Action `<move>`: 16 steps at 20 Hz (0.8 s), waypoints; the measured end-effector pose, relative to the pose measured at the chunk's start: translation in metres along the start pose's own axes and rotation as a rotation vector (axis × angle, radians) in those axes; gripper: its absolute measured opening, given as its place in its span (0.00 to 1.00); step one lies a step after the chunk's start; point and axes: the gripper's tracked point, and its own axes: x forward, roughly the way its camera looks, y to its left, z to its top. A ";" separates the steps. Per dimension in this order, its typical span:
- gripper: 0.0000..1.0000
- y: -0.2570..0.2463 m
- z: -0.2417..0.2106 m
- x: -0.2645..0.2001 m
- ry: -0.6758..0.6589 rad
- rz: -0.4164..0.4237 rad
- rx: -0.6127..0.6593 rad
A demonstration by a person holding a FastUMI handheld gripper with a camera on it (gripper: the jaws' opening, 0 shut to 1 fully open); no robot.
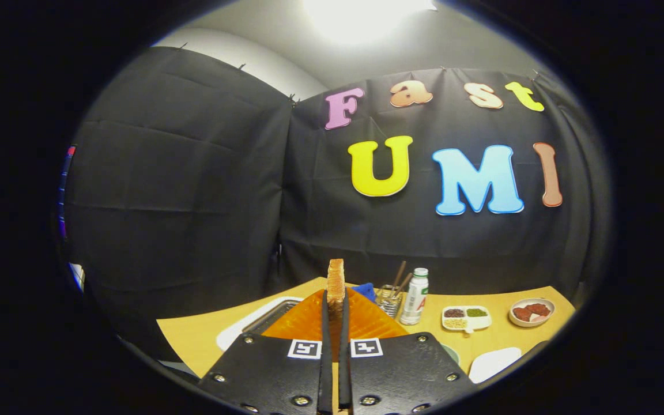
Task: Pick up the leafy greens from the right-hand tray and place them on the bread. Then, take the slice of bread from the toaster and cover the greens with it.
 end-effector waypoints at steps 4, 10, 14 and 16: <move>0.04 -0.030 -0.015 -0.009 0.021 -0.046 0.019; 0.04 -0.066 -0.046 -0.024 0.054 -0.101 0.006; 0.04 -0.090 -0.072 -0.026 0.097 -0.136 0.041; 0.04 -0.097 -0.080 -0.024 0.102 -0.141 0.064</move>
